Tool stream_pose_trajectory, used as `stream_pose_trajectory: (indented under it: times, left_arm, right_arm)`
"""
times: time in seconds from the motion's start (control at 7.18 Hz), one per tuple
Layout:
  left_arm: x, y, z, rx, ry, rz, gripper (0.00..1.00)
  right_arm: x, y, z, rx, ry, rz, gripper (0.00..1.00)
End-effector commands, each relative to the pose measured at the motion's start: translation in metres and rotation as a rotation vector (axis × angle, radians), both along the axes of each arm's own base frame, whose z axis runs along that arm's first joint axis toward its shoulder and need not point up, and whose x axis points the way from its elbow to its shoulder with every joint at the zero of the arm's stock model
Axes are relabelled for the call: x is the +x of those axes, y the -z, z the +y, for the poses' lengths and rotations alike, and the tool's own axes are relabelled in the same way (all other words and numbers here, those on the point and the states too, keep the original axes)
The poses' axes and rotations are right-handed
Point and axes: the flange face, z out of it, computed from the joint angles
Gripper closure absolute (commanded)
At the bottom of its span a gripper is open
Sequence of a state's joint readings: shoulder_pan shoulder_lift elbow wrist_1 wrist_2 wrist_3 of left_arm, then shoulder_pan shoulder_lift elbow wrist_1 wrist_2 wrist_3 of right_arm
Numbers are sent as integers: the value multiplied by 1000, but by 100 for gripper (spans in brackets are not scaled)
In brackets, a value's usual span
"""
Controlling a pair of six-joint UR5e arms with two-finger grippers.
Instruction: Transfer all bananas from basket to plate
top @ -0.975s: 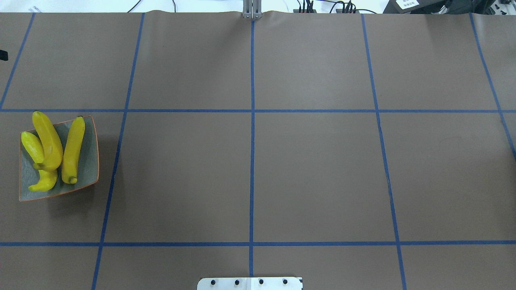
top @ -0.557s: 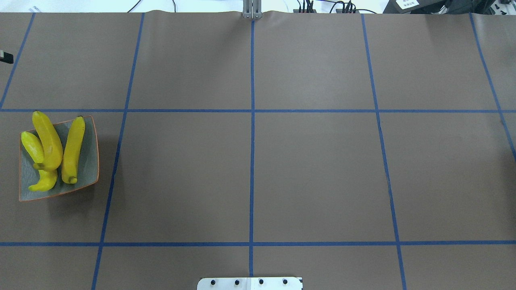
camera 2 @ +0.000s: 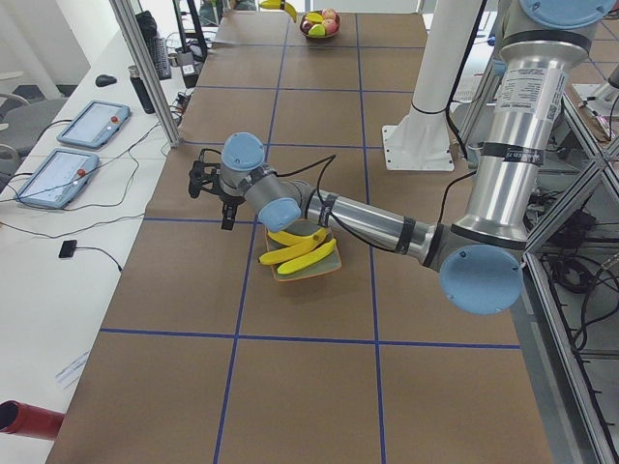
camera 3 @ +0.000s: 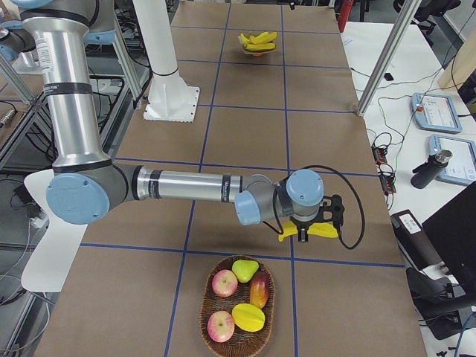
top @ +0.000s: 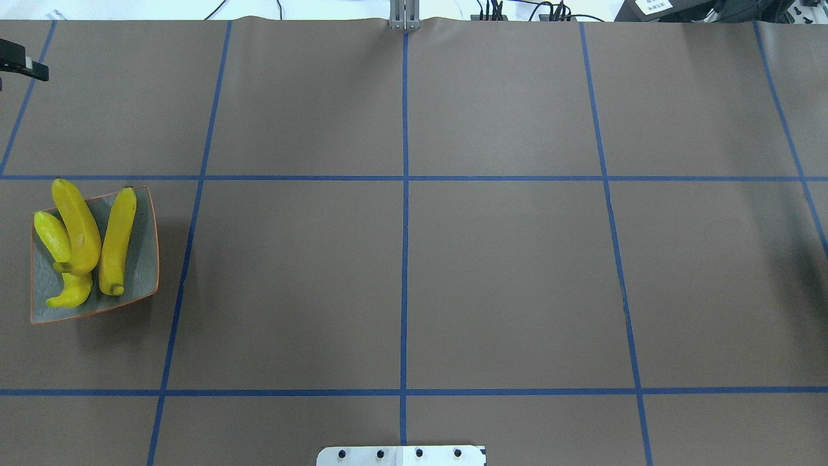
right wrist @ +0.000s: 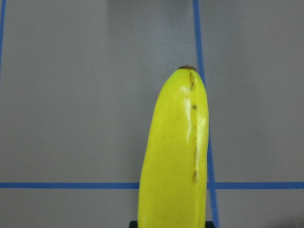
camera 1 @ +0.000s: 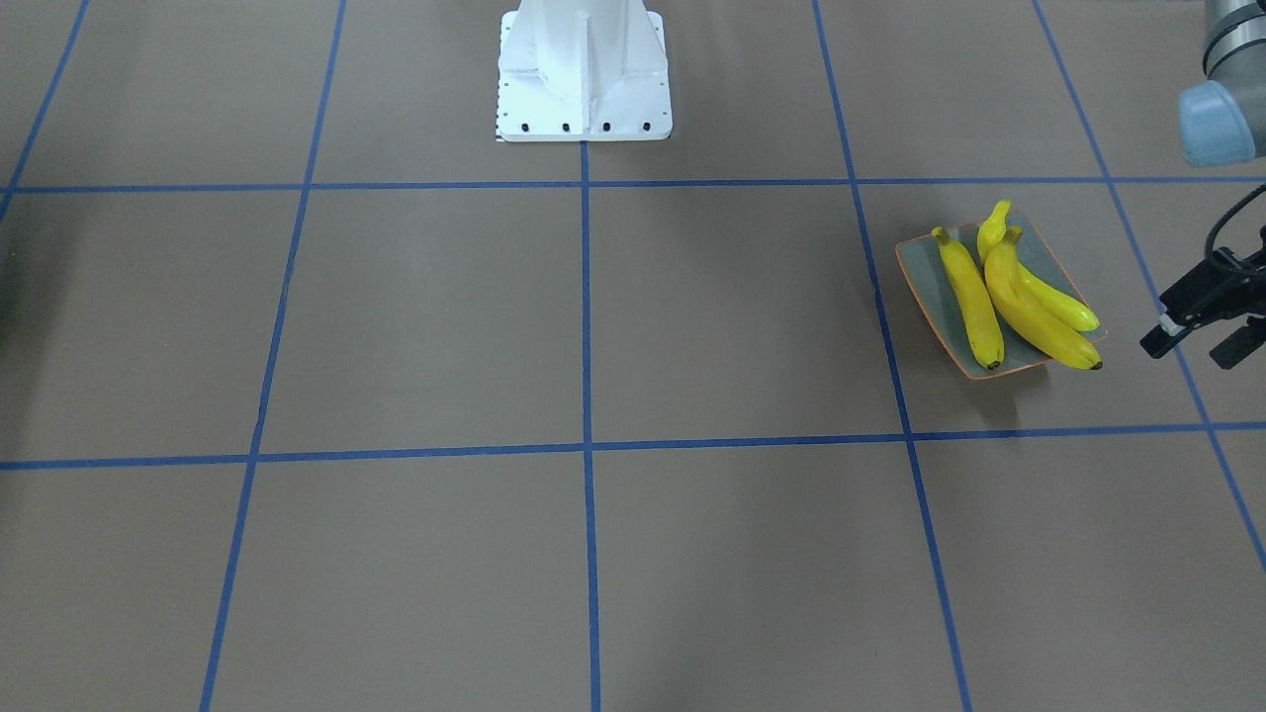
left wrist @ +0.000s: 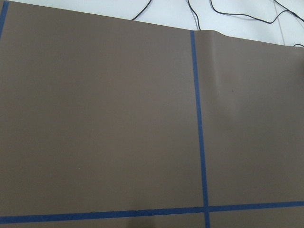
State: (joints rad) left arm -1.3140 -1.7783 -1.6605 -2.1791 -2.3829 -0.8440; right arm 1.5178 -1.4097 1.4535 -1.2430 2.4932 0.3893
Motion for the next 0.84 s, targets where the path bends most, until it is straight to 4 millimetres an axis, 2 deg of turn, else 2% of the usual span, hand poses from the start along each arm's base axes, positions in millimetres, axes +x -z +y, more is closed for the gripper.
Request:
stream_pose_trajectory:
  times: [0.0, 0.14, 0.28, 0.42, 0.56, 0.7]
  left_arm:
    - [35, 30, -7, 21, -40, 28, 1]
    - [60, 43, -5, 47, -82, 37, 0]
    - [79, 59, -3, 61, -107, 51, 0]
    - [103, 81, -3, 89, -142, 66, 0]
    - [132, 103, 3, 96, -176, 96, 0]
    - [151, 118, 12, 55, -165, 171, 0]
  right_arm:
    - [-88, 78, -27, -51, 24, -64, 100]
    - [-128, 114, -32, -62, 44, -88, 100]
    - [-178, 158, -22, -68, 78, -121, 100]
    - [-209, 199, -17, -63, 96, -151, 100]
    - [-247, 243, -4, -57, 126, -184, 100]
    - [-269, 282, 6, -71, 96, -205, 100]
